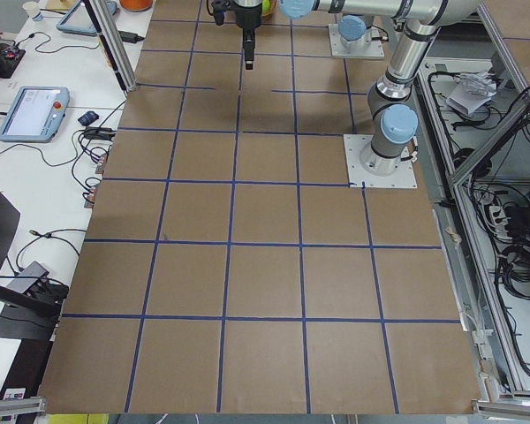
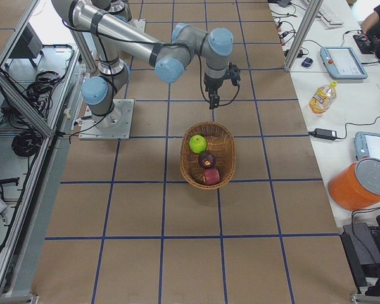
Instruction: Put all apples into basket
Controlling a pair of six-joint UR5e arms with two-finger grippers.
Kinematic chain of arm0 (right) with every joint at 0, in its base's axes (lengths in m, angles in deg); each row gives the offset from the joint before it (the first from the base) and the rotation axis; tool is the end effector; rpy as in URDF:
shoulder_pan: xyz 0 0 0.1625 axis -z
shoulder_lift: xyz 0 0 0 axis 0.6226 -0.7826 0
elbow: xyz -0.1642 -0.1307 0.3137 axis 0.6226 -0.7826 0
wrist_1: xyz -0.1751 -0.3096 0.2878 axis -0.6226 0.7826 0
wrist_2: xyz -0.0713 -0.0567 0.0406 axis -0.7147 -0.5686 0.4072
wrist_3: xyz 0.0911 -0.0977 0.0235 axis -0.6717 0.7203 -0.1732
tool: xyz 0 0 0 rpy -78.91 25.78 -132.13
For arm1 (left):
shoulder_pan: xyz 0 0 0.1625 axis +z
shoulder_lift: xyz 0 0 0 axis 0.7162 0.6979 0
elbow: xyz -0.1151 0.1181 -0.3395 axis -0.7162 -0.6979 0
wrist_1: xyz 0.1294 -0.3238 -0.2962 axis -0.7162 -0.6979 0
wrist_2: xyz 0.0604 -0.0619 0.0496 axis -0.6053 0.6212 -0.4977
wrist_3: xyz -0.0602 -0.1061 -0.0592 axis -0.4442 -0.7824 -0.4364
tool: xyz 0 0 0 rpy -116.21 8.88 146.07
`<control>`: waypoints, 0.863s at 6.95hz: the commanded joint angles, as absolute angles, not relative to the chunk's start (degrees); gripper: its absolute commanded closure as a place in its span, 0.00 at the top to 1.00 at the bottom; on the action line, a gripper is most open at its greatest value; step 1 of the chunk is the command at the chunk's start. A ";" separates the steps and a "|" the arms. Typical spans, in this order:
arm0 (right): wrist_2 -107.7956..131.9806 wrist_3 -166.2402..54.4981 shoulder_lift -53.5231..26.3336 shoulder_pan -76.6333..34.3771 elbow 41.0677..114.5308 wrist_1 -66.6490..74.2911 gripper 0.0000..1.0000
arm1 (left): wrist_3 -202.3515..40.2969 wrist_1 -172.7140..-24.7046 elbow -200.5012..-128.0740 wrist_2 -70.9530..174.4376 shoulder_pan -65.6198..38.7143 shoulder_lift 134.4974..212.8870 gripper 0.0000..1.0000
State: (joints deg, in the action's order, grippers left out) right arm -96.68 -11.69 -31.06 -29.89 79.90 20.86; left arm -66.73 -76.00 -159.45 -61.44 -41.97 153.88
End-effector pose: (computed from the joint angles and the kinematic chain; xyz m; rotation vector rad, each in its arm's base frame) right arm -0.0662 -0.5566 0.3388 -0.1575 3.0410 0.0482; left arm -0.1078 -0.5408 0.4364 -0.0741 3.1118 -0.0134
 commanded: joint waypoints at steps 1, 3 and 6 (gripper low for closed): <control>-97.41 -33.37 -33.52 -43.52 73.24 13.04 1.00 | -66.82 -76.03 -159.45 -61.46 -41.97 153.92 1.00; -97.50 -44.42 -33.08 -51.47 68.57 11.72 1.00 | -66.56 -75.95 -159.45 -61.46 -41.97 153.92 1.00; -97.50 -45.26 -32.21 -52.81 68.13 12.15 1.00 | -66.74 -75.95 -159.45 -61.46 -41.97 153.84 1.00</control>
State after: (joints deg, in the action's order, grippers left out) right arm -97.56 -44.90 -32.69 -52.45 68.44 12.05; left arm -66.68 -75.95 -159.45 -61.46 -41.97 153.91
